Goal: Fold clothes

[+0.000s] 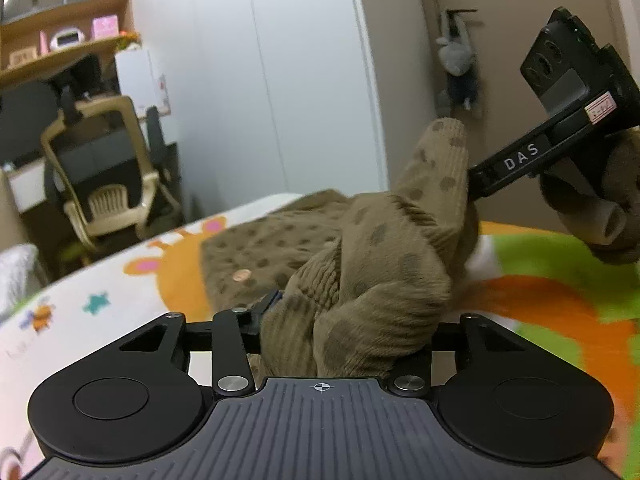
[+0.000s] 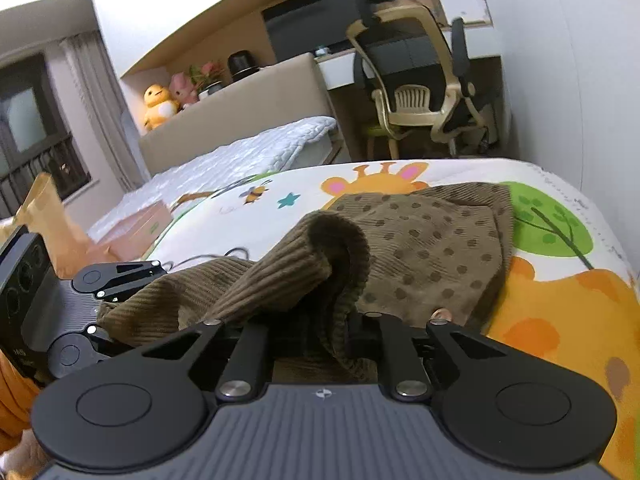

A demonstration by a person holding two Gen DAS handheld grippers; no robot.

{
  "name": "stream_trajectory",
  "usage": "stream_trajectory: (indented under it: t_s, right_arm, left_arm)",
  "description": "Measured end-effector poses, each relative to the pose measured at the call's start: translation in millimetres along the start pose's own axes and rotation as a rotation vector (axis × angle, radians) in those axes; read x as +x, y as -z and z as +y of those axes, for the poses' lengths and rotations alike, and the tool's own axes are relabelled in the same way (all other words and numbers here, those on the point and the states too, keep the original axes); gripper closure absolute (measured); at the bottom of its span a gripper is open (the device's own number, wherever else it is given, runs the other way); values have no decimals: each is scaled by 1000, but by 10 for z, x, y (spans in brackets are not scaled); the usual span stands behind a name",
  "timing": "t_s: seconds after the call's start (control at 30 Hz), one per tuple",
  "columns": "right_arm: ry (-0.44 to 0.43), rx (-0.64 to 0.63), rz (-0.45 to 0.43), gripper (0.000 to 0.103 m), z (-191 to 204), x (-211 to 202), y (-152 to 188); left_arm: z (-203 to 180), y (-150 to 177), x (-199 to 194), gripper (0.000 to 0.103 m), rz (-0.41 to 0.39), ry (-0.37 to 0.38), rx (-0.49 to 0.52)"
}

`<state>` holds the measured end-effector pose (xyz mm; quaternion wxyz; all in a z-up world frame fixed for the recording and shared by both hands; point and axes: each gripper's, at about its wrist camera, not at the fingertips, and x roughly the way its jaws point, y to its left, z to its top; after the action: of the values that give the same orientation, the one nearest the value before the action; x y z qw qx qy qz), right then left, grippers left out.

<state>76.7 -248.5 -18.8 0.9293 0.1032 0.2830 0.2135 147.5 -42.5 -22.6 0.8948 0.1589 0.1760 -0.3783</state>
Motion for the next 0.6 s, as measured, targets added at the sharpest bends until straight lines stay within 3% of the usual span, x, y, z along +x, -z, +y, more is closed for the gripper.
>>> stream_trajectory:
  t_s: [0.2, 0.3, 0.43, 0.6]
  right_arm:
    - [-41, -38, -18, 89, 305, -592, 180]
    - [-59, -102, -45, 89, 440, -859, 167]
    - [-10, -150, -55, 89, 426, -783, 9]
    - [47, -188, -25, 89, 190, -285, -299]
  left_arm:
    - [-445, 10, -546, 66, -27, 104, -12]
    - [-693, -70, -898, 68, -64, 150, 34]
    - [-689, -173, -891, 65, -57, 98, 48]
    - [-271, -363, -331, 63, -52, -7, -8]
